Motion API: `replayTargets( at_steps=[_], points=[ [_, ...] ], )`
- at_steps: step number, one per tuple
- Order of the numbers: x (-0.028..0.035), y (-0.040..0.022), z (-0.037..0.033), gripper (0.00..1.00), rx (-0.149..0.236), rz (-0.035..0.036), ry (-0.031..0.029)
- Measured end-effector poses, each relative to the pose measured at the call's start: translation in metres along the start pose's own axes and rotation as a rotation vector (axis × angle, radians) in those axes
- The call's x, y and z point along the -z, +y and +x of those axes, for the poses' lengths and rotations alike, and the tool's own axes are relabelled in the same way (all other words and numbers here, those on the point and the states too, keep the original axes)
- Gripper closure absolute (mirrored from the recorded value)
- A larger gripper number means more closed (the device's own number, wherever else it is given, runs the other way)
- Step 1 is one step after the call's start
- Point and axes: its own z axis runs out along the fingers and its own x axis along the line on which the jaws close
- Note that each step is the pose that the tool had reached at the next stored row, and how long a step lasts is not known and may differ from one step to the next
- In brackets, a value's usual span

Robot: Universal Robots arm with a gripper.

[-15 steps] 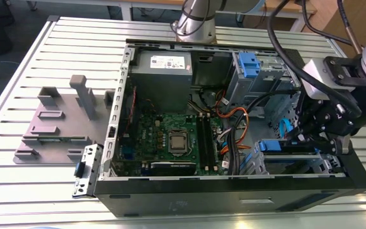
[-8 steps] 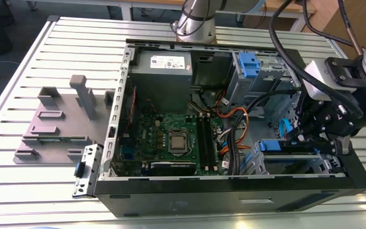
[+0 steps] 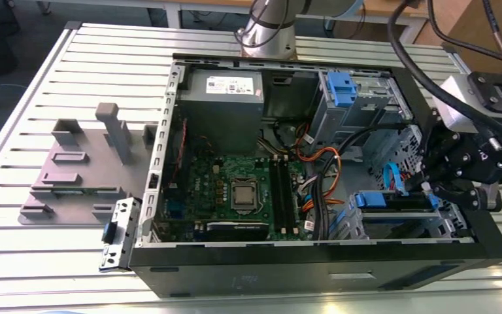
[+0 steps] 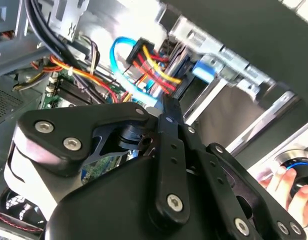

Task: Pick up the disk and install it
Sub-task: 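Insert the second disk wire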

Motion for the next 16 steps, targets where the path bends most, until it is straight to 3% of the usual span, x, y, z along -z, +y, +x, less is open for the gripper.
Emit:
replayTargets(
  at_steps=[3, 11, 16],
  points=[
    [0.0022, -0.0079, -0.0003, 0.89, -0.001, -0.0061, 0.0001],
    [0.0349, -0.0055, -0.0038, 0.89, -0.001, -0.0064, 0.0001],
    [0.0352, -0.0055, -0.0038, 0.89, -0.001, -0.0064, 0.0012]
  ],
)
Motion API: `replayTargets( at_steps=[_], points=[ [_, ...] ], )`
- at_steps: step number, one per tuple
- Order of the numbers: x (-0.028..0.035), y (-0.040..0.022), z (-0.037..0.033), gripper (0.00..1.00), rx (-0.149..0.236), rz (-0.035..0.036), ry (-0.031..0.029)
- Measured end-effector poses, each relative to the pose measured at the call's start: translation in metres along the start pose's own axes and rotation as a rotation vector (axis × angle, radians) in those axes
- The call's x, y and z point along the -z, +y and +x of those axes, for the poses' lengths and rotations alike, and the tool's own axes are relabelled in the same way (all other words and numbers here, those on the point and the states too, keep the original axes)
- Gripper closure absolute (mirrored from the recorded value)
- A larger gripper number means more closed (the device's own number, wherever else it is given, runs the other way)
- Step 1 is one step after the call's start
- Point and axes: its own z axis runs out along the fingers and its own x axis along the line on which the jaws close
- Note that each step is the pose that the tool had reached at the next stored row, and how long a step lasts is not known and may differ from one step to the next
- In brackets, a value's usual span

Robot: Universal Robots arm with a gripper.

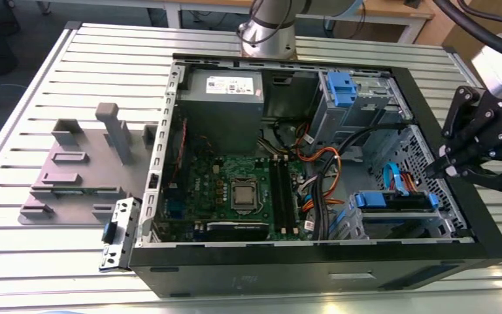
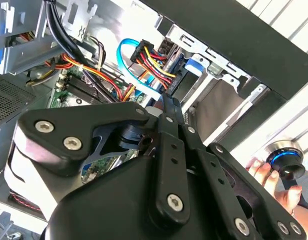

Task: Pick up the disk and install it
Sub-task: 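Insert the second disk wire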

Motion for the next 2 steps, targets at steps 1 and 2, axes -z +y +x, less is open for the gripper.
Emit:
replayTargets(
  at_steps=[1, 2],
  points=[
    [0.0000, 0.0000, 0.0000, 0.89, 0.000, 0.0000, 0.0001],
    [0.0000, 0.0000, 0.0000, 0.89, 0.000, 0.0000, 0.0003]
  ],
)
